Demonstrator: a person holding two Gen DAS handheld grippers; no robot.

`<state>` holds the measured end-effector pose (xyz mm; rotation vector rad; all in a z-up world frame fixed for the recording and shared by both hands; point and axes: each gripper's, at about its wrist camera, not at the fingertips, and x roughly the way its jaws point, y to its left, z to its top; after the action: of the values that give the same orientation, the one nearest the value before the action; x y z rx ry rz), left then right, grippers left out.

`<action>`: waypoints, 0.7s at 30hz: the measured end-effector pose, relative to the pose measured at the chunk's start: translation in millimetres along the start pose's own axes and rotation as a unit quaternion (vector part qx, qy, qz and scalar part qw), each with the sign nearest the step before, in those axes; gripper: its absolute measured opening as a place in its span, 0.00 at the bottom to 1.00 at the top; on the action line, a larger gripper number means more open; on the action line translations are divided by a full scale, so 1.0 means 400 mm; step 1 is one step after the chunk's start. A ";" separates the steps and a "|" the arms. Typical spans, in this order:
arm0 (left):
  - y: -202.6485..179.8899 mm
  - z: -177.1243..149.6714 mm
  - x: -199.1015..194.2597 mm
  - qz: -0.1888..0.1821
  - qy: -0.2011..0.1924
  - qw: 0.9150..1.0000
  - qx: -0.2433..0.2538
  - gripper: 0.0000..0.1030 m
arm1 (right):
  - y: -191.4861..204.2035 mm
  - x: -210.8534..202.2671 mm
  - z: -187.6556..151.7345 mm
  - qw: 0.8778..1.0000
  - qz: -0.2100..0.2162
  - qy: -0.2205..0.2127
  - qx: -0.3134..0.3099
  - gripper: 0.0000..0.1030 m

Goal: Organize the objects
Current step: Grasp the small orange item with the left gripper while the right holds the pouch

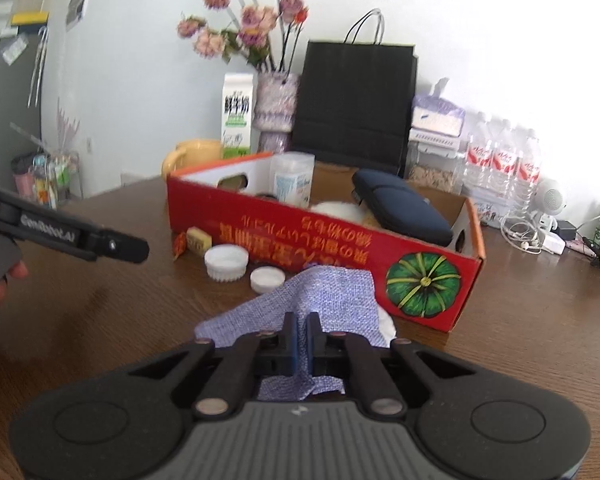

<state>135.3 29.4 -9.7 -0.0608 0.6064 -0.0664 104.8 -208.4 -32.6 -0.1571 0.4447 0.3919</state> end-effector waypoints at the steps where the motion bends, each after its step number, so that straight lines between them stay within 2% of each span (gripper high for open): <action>1: 0.003 0.004 0.005 0.003 0.000 1.000 0.000 1.00 | -0.010 -0.009 -0.001 1.000 -0.001 -0.012 0.013 0.03; 5: 0.011 0.026 0.029 0.009 0.003 1.000 0.003 1.00 | -0.061 -0.037 -0.007 0.997 -0.019 -0.049 0.062 0.03; 12: 0.019 0.059 0.098 0.027 0.013 1.000 0.003 0.98 | -0.120 -0.044 -0.014 0.993 -0.042 -0.062 0.091 0.03; 13: 0.019 0.062 0.111 0.028 0.016 0.999 0.004 0.96 | -0.120 -0.043 -0.015 0.993 -0.042 -0.062 0.091 0.03; 17: 0.020 0.070 0.164 0.035 0.042 0.999 -0.002 0.70 | -0.116 -0.041 -0.015 0.994 -0.039 -0.059 0.086 0.03; 21: 0.014 0.070 0.182 0.034 0.044 0.998 0.002 0.58 | -0.113 -0.040 -0.016 0.994 -0.037 -0.057 0.086 0.03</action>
<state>211.3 30.2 -28.5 -0.0341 0.6955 -0.0035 107.4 -256.5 -28.3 0.0157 0.3579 0.2858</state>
